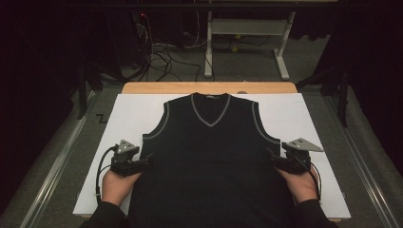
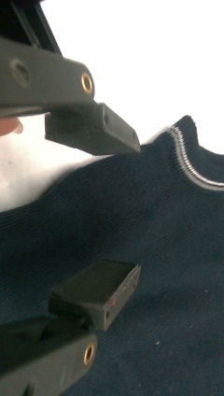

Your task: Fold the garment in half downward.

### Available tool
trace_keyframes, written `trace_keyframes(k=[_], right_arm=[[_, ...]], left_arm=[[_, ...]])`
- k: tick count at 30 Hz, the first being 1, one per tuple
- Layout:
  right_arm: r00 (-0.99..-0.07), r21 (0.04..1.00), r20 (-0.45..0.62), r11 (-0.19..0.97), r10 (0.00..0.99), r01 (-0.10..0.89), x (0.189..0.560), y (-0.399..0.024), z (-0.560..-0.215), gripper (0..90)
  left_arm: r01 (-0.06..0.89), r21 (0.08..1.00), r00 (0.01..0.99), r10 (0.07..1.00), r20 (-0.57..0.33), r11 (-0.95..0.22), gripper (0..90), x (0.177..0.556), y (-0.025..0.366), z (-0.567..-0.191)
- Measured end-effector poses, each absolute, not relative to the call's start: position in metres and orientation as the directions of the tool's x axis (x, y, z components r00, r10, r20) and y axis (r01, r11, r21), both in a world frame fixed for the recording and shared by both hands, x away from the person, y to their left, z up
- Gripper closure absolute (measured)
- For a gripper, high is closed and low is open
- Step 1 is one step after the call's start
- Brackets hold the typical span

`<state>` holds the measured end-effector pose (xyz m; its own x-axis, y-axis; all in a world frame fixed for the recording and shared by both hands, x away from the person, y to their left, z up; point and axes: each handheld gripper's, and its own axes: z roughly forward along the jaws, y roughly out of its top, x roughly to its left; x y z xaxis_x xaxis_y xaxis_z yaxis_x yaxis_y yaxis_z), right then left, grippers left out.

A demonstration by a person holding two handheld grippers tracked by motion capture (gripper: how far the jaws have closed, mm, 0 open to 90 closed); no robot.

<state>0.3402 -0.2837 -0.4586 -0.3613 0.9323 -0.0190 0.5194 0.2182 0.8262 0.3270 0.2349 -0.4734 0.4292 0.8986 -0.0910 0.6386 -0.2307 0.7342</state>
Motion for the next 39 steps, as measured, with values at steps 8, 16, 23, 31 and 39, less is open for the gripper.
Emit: trace_keyframes(k=[8,16,23,31,39], right_arm=[[-0.328,0.746,0.002,0.217,0.945,0.629,0.347,-0.293,-0.469,46.8],[-0.326,0.727,0.016,0.213,0.945,0.653,0.361,-0.287,-0.472,48.6],[-0.34,0.726,0.004,0.231,0.94,0.648,0.366,-0.285,-0.471,62.1],[-0.376,0.725,-0.006,0.263,0.927,0.636,0.365,-0.282,-0.471,82.0],[-0.387,0.764,-0.038,0.277,0.921,0.583,0.357,-0.284,-0.463,85.9]], left_arm=[[0.699,0.682,0.391,0.913,-0.113,-0.214,37.4,0.338,0.236,-0.481],[0.692,0.68,0.409,0.908,-0.089,-0.245,41.4,0.344,0.231,-0.482],[0.705,0.663,0.423,0.899,-0.11,-0.25,57.1,0.352,0.232,-0.479],[0.695,0.675,0.446,0.885,-0.134,-0.248,78.0,0.352,0.233,-0.481],[0.631,0.752,0.438,0.887,-0.144,-0.189,80.5,0.344,0.246,-0.469]])
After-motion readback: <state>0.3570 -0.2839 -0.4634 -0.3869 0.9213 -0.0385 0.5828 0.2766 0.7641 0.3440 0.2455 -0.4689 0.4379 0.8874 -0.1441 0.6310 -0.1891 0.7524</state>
